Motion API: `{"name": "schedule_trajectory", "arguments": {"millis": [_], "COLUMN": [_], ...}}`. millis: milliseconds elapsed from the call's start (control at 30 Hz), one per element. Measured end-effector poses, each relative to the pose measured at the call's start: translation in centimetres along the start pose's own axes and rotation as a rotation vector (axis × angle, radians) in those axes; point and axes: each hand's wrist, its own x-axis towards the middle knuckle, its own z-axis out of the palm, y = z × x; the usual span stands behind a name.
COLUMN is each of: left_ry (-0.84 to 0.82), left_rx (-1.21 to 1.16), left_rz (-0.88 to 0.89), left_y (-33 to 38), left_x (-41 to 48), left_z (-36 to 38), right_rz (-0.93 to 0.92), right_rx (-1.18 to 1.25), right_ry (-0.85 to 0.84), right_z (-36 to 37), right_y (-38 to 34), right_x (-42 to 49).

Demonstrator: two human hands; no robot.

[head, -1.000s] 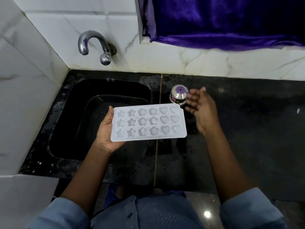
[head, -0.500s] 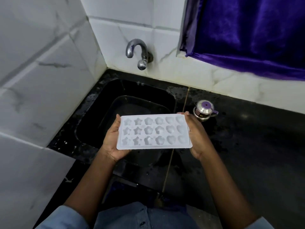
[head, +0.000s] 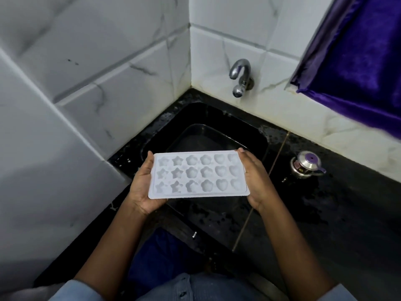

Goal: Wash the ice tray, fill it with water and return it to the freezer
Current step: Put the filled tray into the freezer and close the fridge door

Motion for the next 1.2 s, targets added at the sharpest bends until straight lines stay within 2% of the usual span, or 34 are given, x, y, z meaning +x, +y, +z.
{"name": "schedule_trajectory", "arguments": {"millis": [367,867,1200], "left_ry": [0.08,0.298,0.483], "left_rx": [-0.144,-0.342,-0.481], "left_rz": [0.197,0.506,0.786], "left_y": [1.6,-1.3,-5.2], "left_x": [-11.3,-23.0,-28.8], "left_z": [-5.5,-12.2,-13.4], "right_rz": [0.071,0.096,0.079], "right_rx": [-0.069,-0.211,-0.342], "right_ry": [-0.226,-0.612,-0.987], "right_z": [9.7,21.2,28.1], "right_y": [0.7,3.1,5.0], "right_x": [-3.0,-6.4,-8.1]}}
